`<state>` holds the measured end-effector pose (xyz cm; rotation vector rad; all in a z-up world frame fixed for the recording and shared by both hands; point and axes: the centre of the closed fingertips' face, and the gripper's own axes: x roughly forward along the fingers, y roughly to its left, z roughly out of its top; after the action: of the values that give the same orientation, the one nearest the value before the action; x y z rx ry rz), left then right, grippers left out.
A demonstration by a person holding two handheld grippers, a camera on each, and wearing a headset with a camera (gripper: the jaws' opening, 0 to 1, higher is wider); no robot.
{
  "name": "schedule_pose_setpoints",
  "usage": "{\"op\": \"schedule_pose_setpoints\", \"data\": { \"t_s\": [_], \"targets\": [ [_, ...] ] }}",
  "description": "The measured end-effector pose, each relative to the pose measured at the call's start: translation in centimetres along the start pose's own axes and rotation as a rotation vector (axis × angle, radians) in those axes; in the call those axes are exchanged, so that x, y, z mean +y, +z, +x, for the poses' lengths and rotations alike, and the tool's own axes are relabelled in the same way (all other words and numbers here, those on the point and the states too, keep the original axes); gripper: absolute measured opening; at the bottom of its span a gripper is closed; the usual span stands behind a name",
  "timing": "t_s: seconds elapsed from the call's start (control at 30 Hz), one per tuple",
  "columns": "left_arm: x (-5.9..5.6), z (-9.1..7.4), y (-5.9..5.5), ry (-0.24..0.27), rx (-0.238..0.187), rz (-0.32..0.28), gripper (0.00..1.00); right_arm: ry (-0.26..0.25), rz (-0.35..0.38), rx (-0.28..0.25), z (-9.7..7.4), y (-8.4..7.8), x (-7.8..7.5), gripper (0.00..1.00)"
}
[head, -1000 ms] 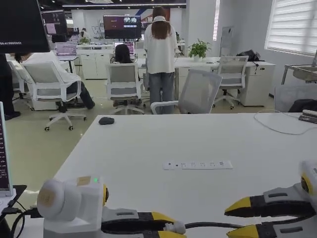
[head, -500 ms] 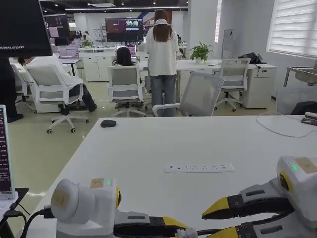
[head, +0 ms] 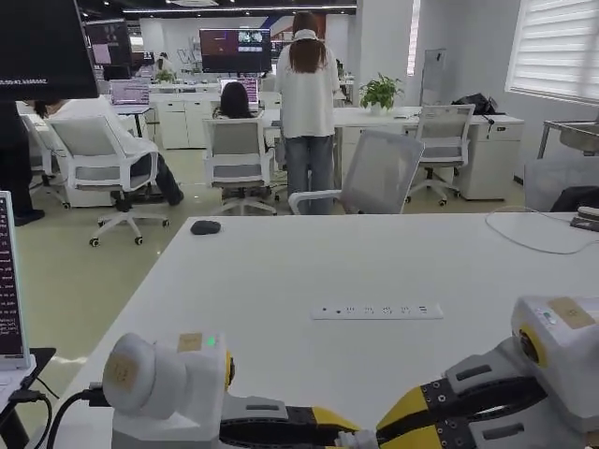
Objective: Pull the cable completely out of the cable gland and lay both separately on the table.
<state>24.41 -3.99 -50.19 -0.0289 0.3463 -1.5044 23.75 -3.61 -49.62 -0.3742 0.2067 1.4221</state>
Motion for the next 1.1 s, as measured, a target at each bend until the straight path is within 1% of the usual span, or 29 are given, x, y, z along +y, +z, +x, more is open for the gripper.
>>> {"op": "schedule_pose_setpoints", "data": {
  "t_s": [0.17,0.33,0.43,0.53,0.73,0.97,1.03,1.1],
  "targets": [
    [0.1,0.0,0.0,0.002,0.001,0.002,0.17,-0.008,0.001,0.001,-0.2,-0.1,-0.1,0.04],
    [0.4,-0.5,-0.1,0.014,0.001,0.0,0.17,-0.035,0.018,0.008,-1.0,-0.6,-0.4,0.04],
    [0.7,-1.0,-0.2,0.023,-0.002,-0.002,0.17,-0.058,0.025,0.02,-1.6,-1.2,-0.8,0.04],
    [0.8,-1.5,-0.1,0.033,-0.009,-0.004,0.17,-0.076,0.037,0.043,-2.2,-2.0,-0.9,0.04],
    [1.0,-2.2,-0.1,0.043,-0.013,-0.006,0.17,-0.13,0.077,0.042,-3.9,-3.2,-1.3,0.04],
    [1.1,-2.8,0.0,0.054,-0.01,-0.007,0.17,-0.159,0.11,0.05,-4.6,-4.4,-1.3,0.04],
    [1.2,-3.1,0.0,0.059,-0.011,-0.007,0.17,-0.167,0.115,0.052,-4.8,-4.5,-1.4,0.04],
    [1.4,-3.3,0.2,0.062,-0.018,-0.014,0.17,-0.171,0.123,0.044,-4.8,-4.5,-1.4,0.04]
  ]
}}
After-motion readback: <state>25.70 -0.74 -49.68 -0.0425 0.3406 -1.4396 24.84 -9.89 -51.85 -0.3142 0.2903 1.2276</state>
